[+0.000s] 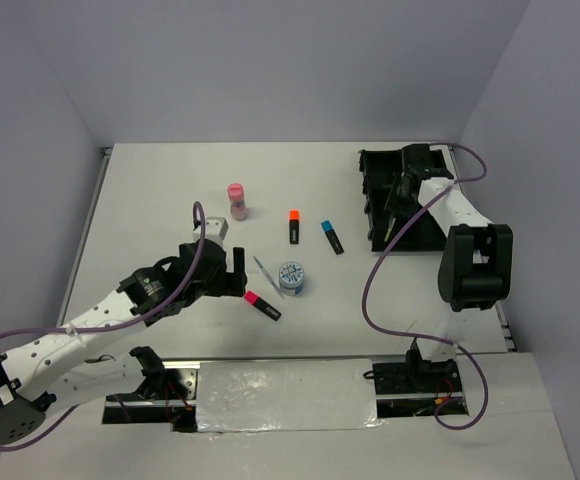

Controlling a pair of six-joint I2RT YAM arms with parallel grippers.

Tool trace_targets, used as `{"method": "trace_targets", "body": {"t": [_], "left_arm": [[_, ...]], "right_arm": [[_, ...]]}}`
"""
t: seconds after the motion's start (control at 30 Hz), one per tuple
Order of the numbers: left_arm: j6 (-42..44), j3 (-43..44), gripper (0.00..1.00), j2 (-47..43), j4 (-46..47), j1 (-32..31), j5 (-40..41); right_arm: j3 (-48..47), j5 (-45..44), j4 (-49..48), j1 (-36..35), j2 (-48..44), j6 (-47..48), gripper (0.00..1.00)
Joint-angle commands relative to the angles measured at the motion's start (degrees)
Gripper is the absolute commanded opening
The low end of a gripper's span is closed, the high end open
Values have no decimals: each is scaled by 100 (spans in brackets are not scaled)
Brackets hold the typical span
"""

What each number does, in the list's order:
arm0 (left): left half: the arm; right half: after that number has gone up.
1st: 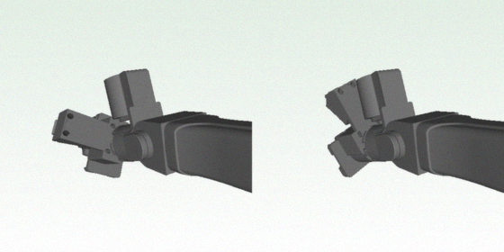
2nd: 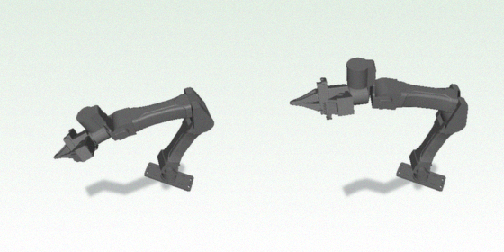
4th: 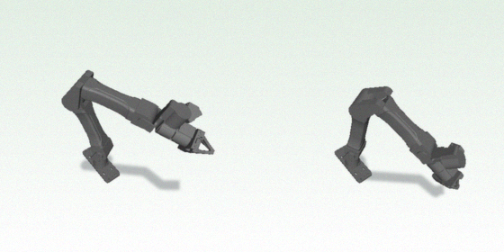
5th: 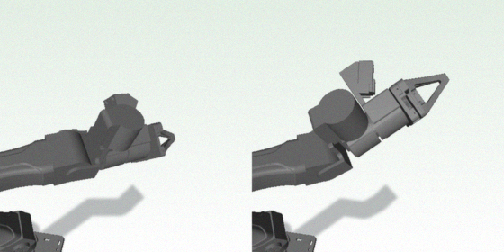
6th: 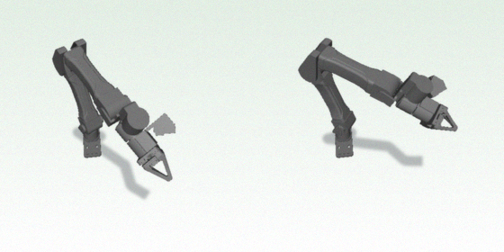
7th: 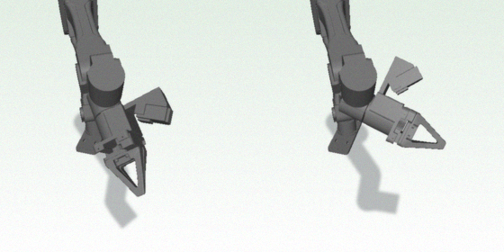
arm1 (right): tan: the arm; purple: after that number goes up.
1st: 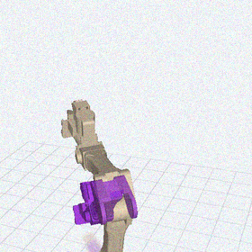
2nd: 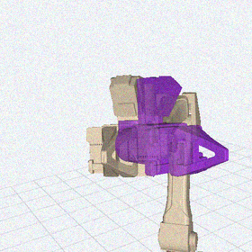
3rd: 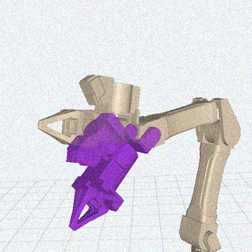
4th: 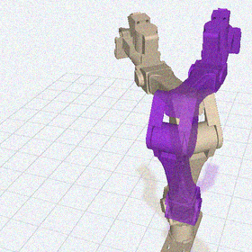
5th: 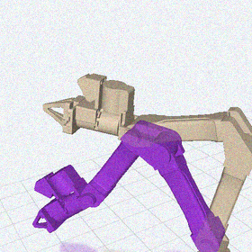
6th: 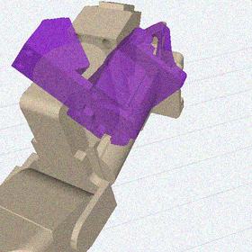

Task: Sort the stationery into containers
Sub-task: Place the pen in the storage box, then pick up the pen from the center of the board.

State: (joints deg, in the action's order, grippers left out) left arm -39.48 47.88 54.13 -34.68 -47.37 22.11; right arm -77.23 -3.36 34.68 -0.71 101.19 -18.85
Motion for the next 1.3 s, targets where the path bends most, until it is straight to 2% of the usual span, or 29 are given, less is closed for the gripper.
{"method": "trace_targets", "body": {"t": [0.0, 0.03, 0.17, 0.3, 0.33, 0.4, 0.47, 0.63, 0.67, 0.7, 0.9, 0.93, 0.97, 1.07, 1.27], "left_arm": [[-121, 28, 99, -87, 111, 9, -58], [-112, 37, 99, -95, 101, 9, -58], [-86, 99, 99, -104, 66, 9, -40], [-173, 160, 99, -69, -13, 18, 100], [-217, 195, 99, -43, -91, 18, 257], [-323, 239, 99, 45, -118, 26, 355], [-498, 371, 99, 159, -267, 35, 513], [-1017, 687, 99, 159, -733, 105, 1111], [-1139, 714, 99, 116, -838, 114, 1198], [-1210, 740, 99, 107, -883, 123, 1234], [-1860, 933, 99, -104, -1611, 158, 1664], [-2018, 960, 99, -165, -1726, 150, 1735], [-2080, 995, 99, -340, -1840, 158, 1796], [-1976, 1057, 99, -753, -2008, 167, 1937], [-1475, 1118, 99, -1176, -2148, 185, 2034]], "right_arm": [[-81, 142, -163, 36, 15, -84, 34], [-108, 151, -128, 27, 15, -75, 37], [-265, 177, -32, 27, -116, -22, 59], [-240, 387, -39, 10, -642, 39, 59], [-188, 562, -101, -60, -1036, 118, 59], [-134, 415, -85, -332, -1337, 206, 59], [-135, 677, 48, -508, -1680, 329, 59], [120, 626, -5, -2194, -2191, 927, 61], [182, 504, -22, -2405, -2121, 953, 69], [208, 442, -14, -2590, -2060, 910, 70], [165, 107, -251, -4146, -1507, 848, 66], [-1, 107, -233, -4287, -1384, 839, 62], [-89, 107, -207, -4497, -1243, 848, 53], [-467, -77, -14, -4753, -549, 979, 44], [-1206, -393, 364, -5088, 805, 1120, 41]]}}
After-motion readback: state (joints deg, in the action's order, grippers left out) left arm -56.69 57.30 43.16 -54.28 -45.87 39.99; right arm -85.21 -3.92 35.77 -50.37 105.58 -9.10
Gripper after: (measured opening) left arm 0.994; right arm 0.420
